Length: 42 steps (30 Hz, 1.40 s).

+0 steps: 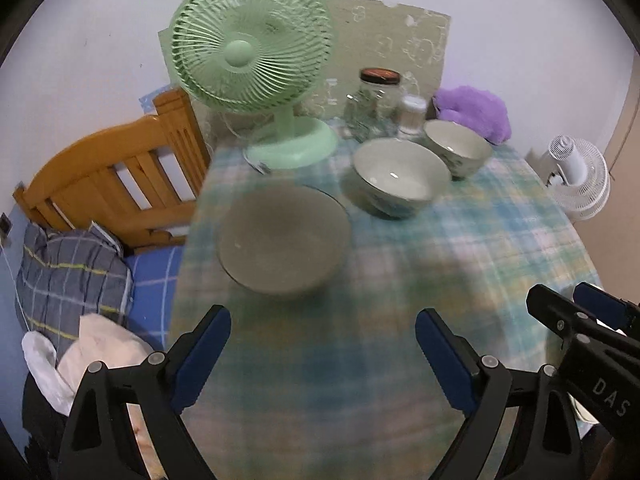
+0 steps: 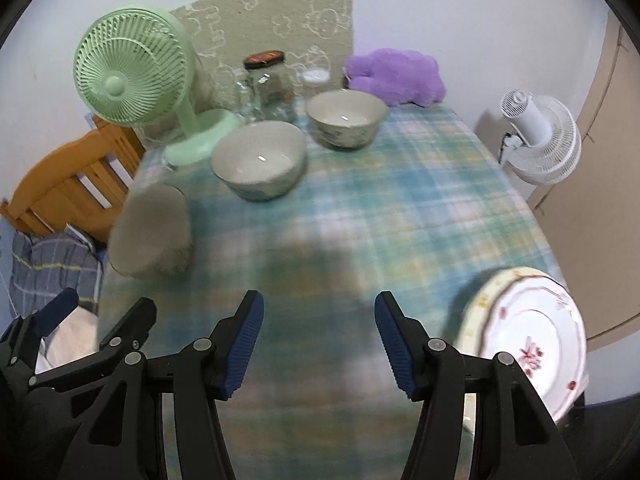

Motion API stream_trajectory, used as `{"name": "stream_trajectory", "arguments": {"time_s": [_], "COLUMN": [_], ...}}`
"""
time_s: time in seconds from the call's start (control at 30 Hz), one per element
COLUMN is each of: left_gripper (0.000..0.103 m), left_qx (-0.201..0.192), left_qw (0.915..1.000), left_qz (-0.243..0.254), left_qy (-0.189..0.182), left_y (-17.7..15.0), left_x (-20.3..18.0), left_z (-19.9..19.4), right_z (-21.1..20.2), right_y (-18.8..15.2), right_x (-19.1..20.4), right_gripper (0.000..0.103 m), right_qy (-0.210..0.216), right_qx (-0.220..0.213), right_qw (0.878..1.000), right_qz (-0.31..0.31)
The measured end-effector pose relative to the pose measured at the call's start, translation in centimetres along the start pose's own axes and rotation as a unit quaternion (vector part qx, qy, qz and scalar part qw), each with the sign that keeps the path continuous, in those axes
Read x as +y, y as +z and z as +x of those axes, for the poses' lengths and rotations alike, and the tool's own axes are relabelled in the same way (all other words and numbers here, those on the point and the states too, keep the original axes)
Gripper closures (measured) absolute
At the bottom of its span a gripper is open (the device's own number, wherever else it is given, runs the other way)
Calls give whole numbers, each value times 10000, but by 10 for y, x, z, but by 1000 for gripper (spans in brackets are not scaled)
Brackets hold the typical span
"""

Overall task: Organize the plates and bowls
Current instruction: 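Move both grippers to the large grey-green bowl beside the green fan, then close both grippers on the rim of the grey-green bowl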

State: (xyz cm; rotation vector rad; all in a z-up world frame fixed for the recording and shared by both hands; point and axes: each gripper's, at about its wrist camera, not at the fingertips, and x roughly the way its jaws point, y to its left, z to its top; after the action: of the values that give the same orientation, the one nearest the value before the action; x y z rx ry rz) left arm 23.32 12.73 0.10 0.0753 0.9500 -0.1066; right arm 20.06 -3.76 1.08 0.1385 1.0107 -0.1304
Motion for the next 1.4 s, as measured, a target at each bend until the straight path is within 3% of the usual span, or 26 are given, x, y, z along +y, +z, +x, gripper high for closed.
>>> {"name": "stream_trajectory", "arguments": {"time_s": [0.13,0.5,0.77,0.87,1.3,1.4], "left_gripper": [15,16,30,40,75,81], "left_qx": [4,-47,276,365,531,518], "left_qw": [9999,9990,9990,9987,9980,9983], "left_qz": [-111,-355,-224,-293,-331,-253], "left_qy": [4,264,279,208,-57,-37], "left_y": [17,49,46,44,44,44], "left_x": [25,75,85,86,87,84], "left_z": [10,66,115,127,148,148], "right_z": [7,59,105,119,149,150], "right_y": [18,61,68,67,67,67], "right_x": [32,92,116,122,142,149], "right_gripper": [41,41,42,42,80,82], "right_qy": [151,356,395,331,267,196], "right_qx": [-91,-153,-69,-23,39,-8], "right_qw": [9998,9992,9991,9993,9989,9985], "right_qz": [-47,-58,-118,-154,-380,-511]}}
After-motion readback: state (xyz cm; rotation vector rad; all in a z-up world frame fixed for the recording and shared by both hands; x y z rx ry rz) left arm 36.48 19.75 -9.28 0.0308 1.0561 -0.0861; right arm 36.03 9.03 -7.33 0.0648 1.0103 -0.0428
